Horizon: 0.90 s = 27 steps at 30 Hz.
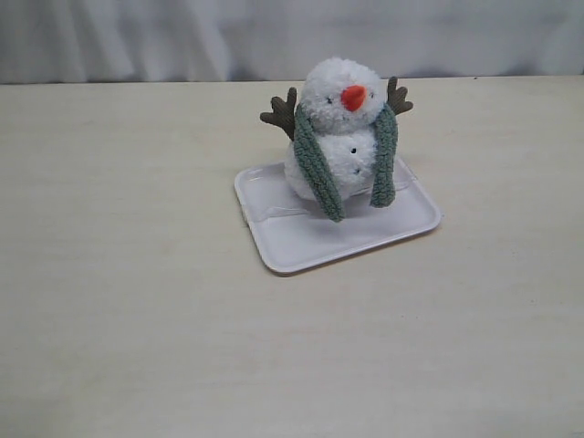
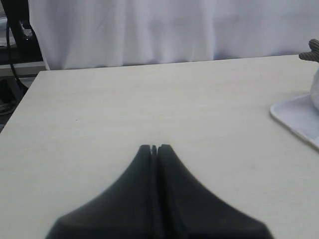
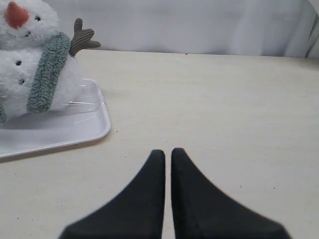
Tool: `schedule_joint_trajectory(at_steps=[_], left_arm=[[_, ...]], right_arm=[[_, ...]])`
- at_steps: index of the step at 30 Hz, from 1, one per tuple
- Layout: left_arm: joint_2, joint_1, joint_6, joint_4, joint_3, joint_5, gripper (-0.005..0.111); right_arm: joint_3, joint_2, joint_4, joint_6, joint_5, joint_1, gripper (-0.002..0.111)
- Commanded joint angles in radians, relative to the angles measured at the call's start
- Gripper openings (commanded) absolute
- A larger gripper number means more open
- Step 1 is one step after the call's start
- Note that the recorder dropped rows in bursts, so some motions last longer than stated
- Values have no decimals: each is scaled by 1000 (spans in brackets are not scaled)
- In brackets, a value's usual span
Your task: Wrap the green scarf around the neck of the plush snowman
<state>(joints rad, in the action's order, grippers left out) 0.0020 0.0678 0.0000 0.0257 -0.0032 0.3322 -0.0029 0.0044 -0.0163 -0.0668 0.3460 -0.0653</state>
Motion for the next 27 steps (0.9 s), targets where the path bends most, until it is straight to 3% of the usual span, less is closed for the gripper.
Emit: schedule_joint_trajectory(at_steps=[1,27], left_arm=[[-2,-3,0,7,3,-17,0],[-2,-3,0,15,3,-1,0]], right_arm=[[3,-4,1,4,4,-5,4],[3,-4,1,2,4,-5,4]])
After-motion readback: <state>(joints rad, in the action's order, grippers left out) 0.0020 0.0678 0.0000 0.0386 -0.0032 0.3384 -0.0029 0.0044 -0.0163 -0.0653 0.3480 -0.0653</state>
